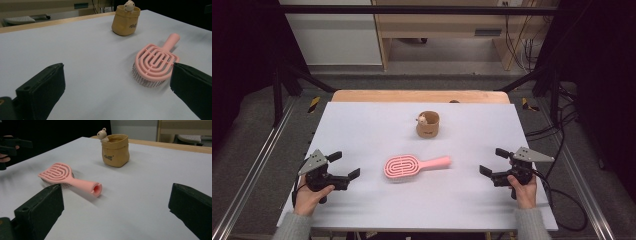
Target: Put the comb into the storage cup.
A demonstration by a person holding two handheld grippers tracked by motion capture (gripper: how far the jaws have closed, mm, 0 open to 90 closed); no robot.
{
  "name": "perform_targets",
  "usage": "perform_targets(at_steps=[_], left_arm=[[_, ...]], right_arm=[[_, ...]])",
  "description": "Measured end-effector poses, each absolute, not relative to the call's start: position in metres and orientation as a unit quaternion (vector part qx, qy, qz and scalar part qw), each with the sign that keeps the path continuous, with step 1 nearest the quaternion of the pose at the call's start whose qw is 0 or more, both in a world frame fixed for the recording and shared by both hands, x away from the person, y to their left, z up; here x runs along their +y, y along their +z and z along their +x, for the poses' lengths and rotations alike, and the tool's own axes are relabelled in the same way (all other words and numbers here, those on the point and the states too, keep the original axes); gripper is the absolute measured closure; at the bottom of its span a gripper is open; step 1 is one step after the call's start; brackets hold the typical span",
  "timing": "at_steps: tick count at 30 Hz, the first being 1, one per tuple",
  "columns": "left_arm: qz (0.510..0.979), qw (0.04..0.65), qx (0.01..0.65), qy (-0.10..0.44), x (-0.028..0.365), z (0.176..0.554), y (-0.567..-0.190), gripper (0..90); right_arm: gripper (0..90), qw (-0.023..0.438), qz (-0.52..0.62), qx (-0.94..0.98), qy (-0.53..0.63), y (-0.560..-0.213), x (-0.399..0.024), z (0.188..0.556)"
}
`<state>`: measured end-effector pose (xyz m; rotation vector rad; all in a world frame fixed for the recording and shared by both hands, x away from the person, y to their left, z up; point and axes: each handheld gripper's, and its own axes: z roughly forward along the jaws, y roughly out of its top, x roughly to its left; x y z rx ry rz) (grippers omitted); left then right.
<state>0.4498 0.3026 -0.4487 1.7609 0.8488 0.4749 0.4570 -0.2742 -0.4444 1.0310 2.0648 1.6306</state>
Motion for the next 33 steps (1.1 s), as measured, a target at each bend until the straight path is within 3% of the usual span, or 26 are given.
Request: perform_targets(at_steps=[16, 33], left_arm=[[0.739, 0.534, 0.359, 0.200, 0.302, 0.450, -0.449, 0.0], [0.738, 0.535, 0.359, 0.202, 0.303, 0.450, -0.449, 0.0]], right_arm=[[1.7, 0.156, 0.343, 0.737, 0.561, -0.436, -0.252, 0.458], [15.4, 0.156, 0.341, 0.749, 0.547, -0.429, -0.222, 0.464]])
